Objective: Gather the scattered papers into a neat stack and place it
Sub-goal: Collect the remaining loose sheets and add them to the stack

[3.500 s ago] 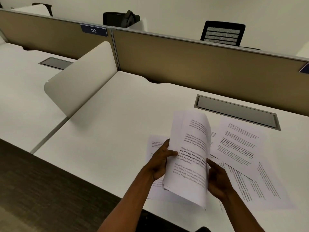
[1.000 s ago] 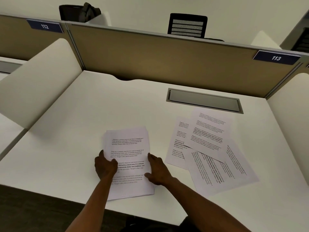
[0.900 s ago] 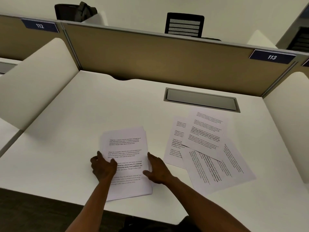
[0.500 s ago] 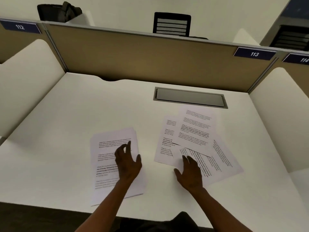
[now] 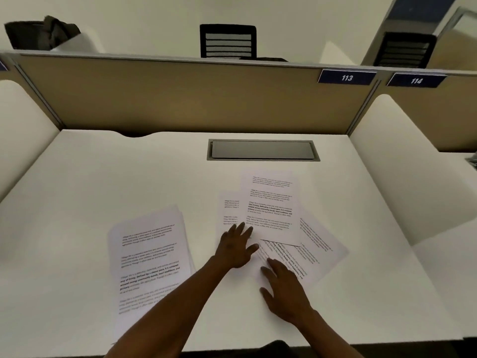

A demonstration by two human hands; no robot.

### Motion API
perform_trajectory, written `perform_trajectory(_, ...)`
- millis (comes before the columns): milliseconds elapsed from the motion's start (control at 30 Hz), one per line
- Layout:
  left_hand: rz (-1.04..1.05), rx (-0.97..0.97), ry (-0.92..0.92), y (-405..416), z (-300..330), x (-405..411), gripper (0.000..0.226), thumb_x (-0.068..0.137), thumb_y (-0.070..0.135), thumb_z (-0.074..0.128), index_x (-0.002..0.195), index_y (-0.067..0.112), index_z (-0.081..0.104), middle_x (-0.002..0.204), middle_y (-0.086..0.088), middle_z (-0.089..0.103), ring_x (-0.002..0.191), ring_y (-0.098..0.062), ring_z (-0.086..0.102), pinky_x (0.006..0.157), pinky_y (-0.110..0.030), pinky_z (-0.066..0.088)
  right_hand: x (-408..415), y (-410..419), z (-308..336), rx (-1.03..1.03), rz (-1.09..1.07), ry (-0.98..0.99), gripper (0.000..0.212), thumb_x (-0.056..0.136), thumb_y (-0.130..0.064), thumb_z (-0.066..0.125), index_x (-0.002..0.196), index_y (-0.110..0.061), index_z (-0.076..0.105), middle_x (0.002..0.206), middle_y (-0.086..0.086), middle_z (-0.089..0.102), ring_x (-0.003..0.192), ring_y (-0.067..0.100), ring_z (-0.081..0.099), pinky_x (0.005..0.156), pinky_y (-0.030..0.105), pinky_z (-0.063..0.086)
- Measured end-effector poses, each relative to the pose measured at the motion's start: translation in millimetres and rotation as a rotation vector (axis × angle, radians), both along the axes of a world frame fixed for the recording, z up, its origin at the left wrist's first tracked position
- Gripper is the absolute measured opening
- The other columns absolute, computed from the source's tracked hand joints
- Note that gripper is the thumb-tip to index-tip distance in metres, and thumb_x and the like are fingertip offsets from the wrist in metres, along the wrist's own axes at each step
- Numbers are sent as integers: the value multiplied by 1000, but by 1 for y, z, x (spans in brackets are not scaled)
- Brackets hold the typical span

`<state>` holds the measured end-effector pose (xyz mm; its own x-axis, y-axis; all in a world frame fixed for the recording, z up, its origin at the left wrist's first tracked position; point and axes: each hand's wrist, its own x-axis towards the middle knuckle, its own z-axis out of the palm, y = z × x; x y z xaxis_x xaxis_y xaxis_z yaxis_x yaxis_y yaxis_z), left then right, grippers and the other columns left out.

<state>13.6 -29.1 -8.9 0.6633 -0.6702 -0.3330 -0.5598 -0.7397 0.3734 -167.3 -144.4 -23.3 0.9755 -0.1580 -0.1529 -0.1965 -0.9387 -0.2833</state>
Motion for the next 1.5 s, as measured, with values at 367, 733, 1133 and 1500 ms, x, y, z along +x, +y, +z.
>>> perform_trajectory(367, -1, -34, -118, 6, -15, -10, 88, 86, 66, 50, 157, 30, 13, 166, -4, -12, 154, -28, -5, 123, -47, 9, 50, -53, 19, 71, -149, -54, 69, 93, -48, 50, 152, -20, 29, 162, 5, 19, 151, 22, 15, 120, 38, 20)
perform_trajectory(733, -49, 8, -171, 23, -33, -26, 67, 87, 67, 49, 149, 46, 32, 165, 3, -17, 153, -24, -16, 121, -49, -6, 41, -78, 7, -105, -98, 58, 65, 91, -56, 45, 147, -22, 40, 151, 6, 41, 147, 29, 22, 119, 48, 14)
perform_trajectory(1133, 55, -68, -102, 26, -36, -33, 73, 88, 68, 44, 152, 38, 28, 167, 0, 6, 155, -22, 0, 124, -46, 0, -21, -52, 0, -15, -294, -124, 42, 83, -37, 69, 119, -15, 68, 111, 10, 61, 109, 29, 58, 93, 41, 49)
perform_trajectory(1500, 120, 16, -175, 7, -23, -17, 69, 96, 61, 34, 156, 30, 22, 166, -2, 16, 148, -26, 21, 118, -43, 20, -35, -25, -1, 122, -271, -141, 55, 78, -63, 60, 122, -30, 65, 137, 0, 55, 129, 22, 50, 106, 38, 42)
